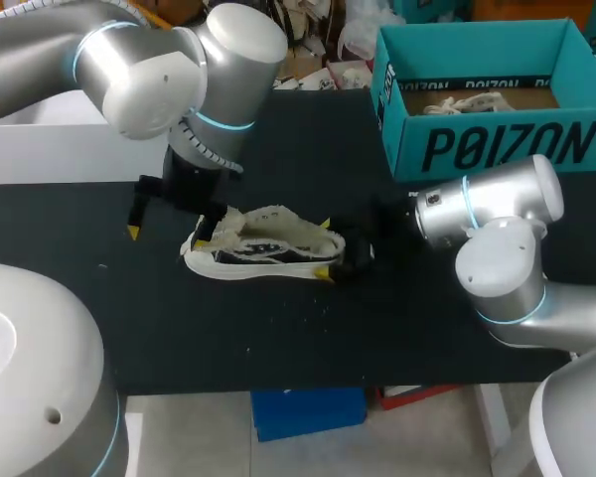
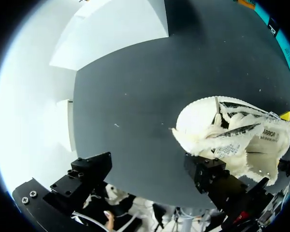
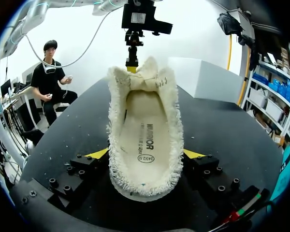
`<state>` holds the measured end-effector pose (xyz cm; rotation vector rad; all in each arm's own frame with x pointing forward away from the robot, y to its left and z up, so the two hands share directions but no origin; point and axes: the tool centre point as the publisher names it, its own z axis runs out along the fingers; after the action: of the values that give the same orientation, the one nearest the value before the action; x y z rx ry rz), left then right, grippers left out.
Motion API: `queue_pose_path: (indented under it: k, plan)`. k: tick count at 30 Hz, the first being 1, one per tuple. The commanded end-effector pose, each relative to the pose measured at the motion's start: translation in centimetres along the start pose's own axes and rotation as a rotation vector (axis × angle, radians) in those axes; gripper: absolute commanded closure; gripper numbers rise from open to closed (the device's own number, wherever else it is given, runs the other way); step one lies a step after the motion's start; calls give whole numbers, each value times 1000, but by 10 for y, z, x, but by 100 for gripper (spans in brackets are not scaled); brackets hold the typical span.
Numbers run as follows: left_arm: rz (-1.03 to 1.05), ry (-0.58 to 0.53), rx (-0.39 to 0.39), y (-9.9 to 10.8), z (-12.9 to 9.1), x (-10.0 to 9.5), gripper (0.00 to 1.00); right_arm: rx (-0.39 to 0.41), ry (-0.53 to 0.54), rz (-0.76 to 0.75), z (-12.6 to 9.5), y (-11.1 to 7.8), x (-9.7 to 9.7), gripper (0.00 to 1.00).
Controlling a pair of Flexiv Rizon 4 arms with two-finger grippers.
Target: Take the shoe out of the shoebox, open the shoe tongue, remove and reinsert the insole, then place the shoe into the shoebox
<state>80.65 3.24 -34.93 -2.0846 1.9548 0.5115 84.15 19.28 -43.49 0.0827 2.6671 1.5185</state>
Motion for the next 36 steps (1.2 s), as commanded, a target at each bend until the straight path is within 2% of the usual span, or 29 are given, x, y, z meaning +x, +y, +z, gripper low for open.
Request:
queue_pose_path:
  k: [1,9,11,13,16,19,20,21,23,24,27,28,30,31,32,36]
  plan:
    - [2,17,-3,-2,5,-4,0,0,0,1,0,-2,-1,100]
    - [48,48,54,-2,-16,-8,0,0,0,1,0,-2,-1,100]
    - [137,68,125,0,-28,-8,0,0,0,1,0,-2,-1,100]
    - [233,58,231,3,-42,-8,0,0,0,1,0,-2,-1,100]
    - [401,116,345,6,-62,-10,0,0,0,1,0,-2,-1,100]
    - [602,175,431,9,-84,-10,73,0,0,1,0,-2,-1,100]
    - [664,199,441,10,-89,-9,88,0,0,1,0,-2,-1,100]
    - [768,212,455,10,-95,-5,100,0,0,1,0,-2,-1,100]
    - [1052,249,482,12,-108,8,100,0,0,1,0,-2,-1,100]
    - [1156,230,518,14,-112,14,100,0,0,1,0,-2,-1,100]
    - [1476,366,537,13,-120,29,100,0,0,1,0,-2,-1,100]
    - [1500,425,523,12,-121,33,100,0,0,1,0,-2,-1,100]
    - [1588,390,459,4,-119,49,100,0,0,1,0,-2,-1,100]
    - [1580,384,381,-1,-118,59,100,0,0,1,0,-2,-1,100]
    - [1416,339,252,-9,-118,70,100,0,0,1,0,-2,-1,100]
    - [1416,339,252,-9,-118,70,100,0,0,1,0,-2,-1,100]
